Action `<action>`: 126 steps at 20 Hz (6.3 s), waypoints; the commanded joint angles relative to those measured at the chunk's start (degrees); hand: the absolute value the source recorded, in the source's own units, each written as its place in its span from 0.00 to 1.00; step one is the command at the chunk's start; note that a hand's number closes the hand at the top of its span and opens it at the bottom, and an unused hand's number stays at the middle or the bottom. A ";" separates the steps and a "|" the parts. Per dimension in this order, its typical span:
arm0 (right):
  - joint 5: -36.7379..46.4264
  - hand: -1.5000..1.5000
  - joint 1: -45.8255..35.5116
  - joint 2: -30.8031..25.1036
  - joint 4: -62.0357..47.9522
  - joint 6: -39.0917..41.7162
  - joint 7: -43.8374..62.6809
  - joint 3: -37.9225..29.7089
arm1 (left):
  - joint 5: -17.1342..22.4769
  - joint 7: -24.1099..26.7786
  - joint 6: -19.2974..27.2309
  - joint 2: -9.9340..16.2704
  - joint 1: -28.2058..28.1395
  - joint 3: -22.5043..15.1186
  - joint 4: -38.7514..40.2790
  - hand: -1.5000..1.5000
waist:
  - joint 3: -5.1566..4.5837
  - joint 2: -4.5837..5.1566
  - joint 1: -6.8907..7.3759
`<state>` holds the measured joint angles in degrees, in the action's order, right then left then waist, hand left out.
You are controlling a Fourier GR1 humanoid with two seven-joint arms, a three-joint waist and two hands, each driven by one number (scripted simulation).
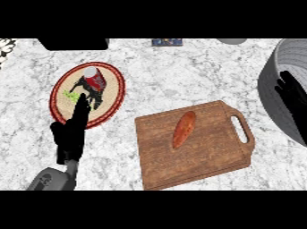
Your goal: Pick the sweet potato from the cutting board and place it in the basket
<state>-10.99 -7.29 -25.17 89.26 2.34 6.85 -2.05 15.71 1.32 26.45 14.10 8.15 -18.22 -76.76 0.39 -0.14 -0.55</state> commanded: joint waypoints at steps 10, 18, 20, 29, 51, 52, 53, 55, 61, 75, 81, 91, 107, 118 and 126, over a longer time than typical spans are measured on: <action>-3.89 0.00 -1.42 24.74 1.28 0.63 -45.63 5.04 | -3.08 -7.65 -7.64 11.25 4.48 -0.71 0.38 0.50 | 0.03 0.12 1.31; 18.20 0.00 4.33 20.65 -0.69 -32.07 -34.71 11.96 | -2.03 -9.93 -9.87 13.84 5.04 1.39 0.07 0.50 | -0.78 -0.34 0.14; 22.63 0.00 7.42 14.11 0.48 -31.43 -28.51 11.80 | -1.82 -10.00 -10.33 14.88 5.00 2.22 0.31 0.50 | -0.87 -0.42 -0.62; 28.74 0.00 14.95 -7.74 15.28 -7.75 -4.10 19.40 | -2.44 -11.13 -8.66 12.43 4.92 1.67 0.42 0.50 | -0.79 -0.38 -1.18; 34.15 0.00 12.59 3.50 25.01 -0.44 12.68 14.32 | -9.87 -13.09 -17.41 9.24 3.14 10.39 -3.89 0.50 | -0.38 0.12 0.57; 34.34 0.00 15.01 3.31 28.51 1.10 12.55 14.11 | -12.52 -13.85 -16.52 6.47 4.40 9.34 -1.74 0.50 | -0.38 0.11 0.36; 38.14 0.00 14.61 5.75 24.12 -1.89 10.83 17.56 | -10.50 -16.40 -16.95 6.55 7.94 10.99 -1.05 0.50 | -0.38 0.14 0.36; 38.01 0.00 8.31 8.44 20.63 -0.62 14.17 17.36 | -11.03 -9.89 -18.83 5.73 4.86 11.81 2.96 0.50 | -0.40 0.19 0.55; 42.30 0.00 7.41 13.88 12.52 -2.88 8.98 19.37 | -13.34 -10.20 -21.14 5.06 5.15 14.32 1.66 0.50 | -0.39 0.17 0.53; 47.95 0.00 3.44 21.09 0.94 -5.45 3.38 17.32 | -17.51 -15.20 -25.07 1.70 5.53 19.24 -2.21 0.50 | -0.39 0.12 0.53; 50.11 0.00 1.99 23.95 -3.70 -7.86 1.09 17.55 | -20.25 -17.15 -23.68 -0.76 3.54 19.01 -6.01 0.50 | -0.38 0.12 0.58; 48.80 0.00 -1.48 24.93 -10.22 -7.16 1.11 15.71 | -20.88 -14.20 -28.36 -0.25 5.34 22.53 -1.22 0.50 | -0.39 0.15 0.54; 53.14 1.00 -7.39 23.42 -24.51 -14.70 -5.00 17.36 | -22.53 -12.79 -29.17 -1.87 0.92 23.04 -3.97 0.50 | -0.38 0.13 0.88; 67.64 1.00 -12.47 19.53 -27.59 -11.08 7.48 19.70 | -23.59 -17.96 -28.09 -3.83 4.74 21.94 -5.70 0.50 | -0.45 0.07 1.15; 73.95 1.00 -29.71 13.59 -36.65 2.00 14.97 18.34 | -23.99 -15.06 -28.00 -4.52 3.68 21.65 -4.41 0.50 | -0.40 0.20 1.49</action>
<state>60.32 -29.52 -9.31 55.54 -0.62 19.44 16.95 -7.80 -13.15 -2.10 10.85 12.72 4.52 -79.93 -0.07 0.03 1.00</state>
